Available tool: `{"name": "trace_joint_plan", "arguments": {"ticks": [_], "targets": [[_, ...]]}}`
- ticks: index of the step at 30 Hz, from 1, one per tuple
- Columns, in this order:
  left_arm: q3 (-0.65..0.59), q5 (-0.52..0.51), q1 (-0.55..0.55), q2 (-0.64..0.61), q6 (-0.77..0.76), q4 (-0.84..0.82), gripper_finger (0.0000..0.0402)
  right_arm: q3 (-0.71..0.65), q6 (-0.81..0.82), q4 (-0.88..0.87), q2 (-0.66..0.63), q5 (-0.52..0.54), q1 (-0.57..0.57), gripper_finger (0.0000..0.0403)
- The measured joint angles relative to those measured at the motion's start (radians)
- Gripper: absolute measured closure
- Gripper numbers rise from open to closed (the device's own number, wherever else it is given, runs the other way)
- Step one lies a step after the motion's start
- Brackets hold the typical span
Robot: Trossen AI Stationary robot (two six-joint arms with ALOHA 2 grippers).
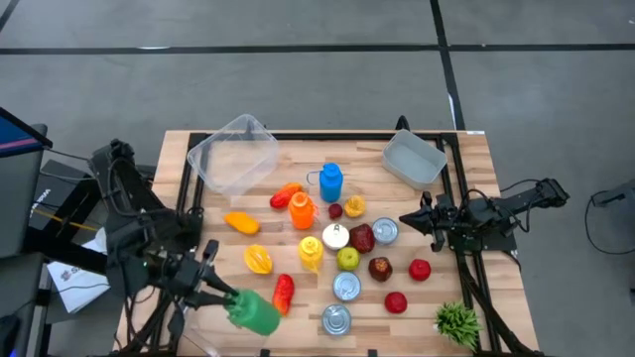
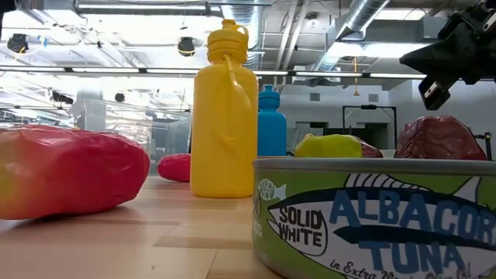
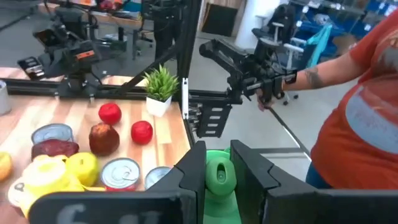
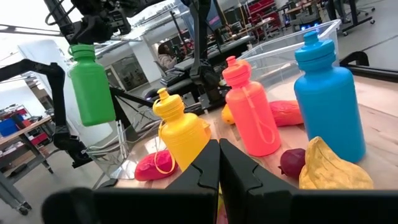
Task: Pick & Place Food Item
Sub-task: Put the green water bottle into the transparent bin
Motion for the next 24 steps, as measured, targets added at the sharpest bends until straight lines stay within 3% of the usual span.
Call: {"name": "trace_joint_plan", "arguments": {"ticks": [6, 11, 19, 24], "targets": [[0.0, -0.074, -0.079, 0.045, -0.14, -0.049, 0.0356, 0.0, 0.0, 0.0, 0.0, 0.0, 0.0, 0.0403], [0.0, -0.169, -0.122, 0.067, -0.173, -0.106, 0.0355, 0.0, 0.0, 0.0, 0.0, 0.0, 0.0, 0.0403], [0.0, -0.182, -0.179, 0.067, -0.319, -0.164, 0.0355, 0.0, 0.0, 0.0, 0.0, 0.001, 0.0, 0.0403], [0.0, -0.214, -0.223, 0.046, -0.433, -0.299, 0.0355, 0.0, 0.0, 0.0, 0.0, 0.002, 0.0, 0.0403]]}}
